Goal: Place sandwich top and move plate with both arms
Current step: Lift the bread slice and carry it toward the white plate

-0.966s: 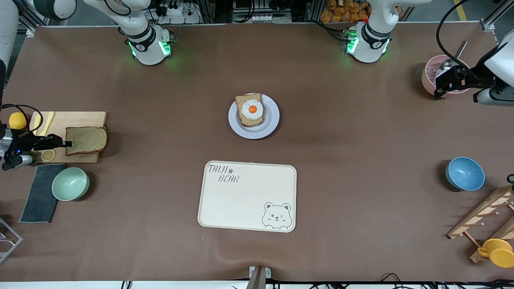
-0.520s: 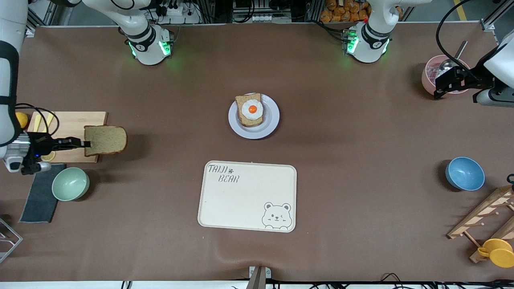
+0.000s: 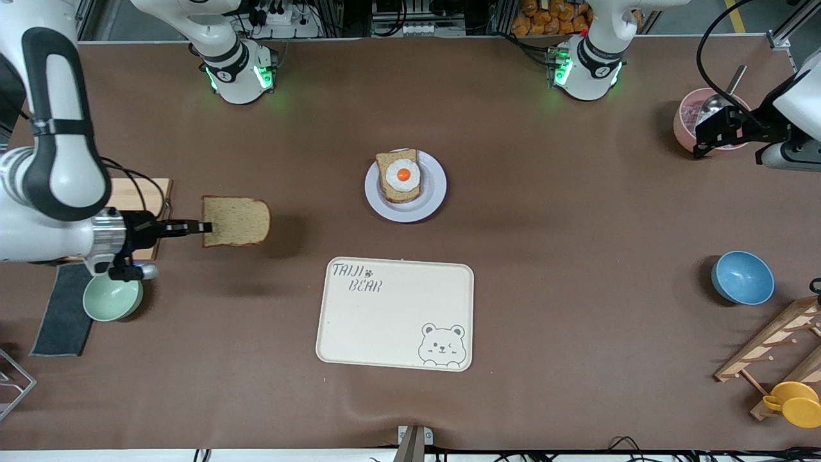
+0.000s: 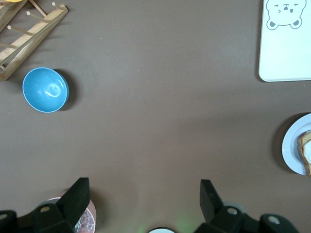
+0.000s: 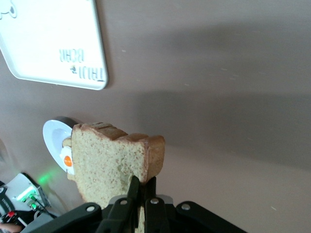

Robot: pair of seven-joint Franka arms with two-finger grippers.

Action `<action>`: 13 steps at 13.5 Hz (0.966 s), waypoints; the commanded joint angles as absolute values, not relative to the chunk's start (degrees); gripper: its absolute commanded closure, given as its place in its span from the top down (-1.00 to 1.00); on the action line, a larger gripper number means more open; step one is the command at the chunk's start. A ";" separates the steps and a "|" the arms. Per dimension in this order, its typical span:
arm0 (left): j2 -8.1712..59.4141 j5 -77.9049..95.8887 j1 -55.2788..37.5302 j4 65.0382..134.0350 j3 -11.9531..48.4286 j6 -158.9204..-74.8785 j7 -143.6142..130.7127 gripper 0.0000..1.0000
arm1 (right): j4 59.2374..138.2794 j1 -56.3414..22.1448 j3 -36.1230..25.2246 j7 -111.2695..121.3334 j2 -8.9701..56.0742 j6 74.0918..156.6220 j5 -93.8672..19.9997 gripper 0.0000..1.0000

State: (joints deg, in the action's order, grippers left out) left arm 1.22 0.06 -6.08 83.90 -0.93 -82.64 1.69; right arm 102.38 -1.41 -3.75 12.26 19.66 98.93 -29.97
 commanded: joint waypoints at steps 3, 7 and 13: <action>1.32 1.14 -5.98 83.50 -1.14 -82.18 2.37 1.00 | 109.07 0.18 8.41 6.87 14.24 105.28 -29.44 -1.00; 1.41 1.14 -6.06 83.41 -1.14 -82.18 2.20 1.00 | 118.46 0.09 19.92 3.45 12.74 121.25 -29.62 -1.00; 1.49 1.14 -6.06 83.50 -1.14 -82.18 2.20 1.00 | 124.61 -0.44 32.59 -6.67 13.71 134.88 -29.71 -1.00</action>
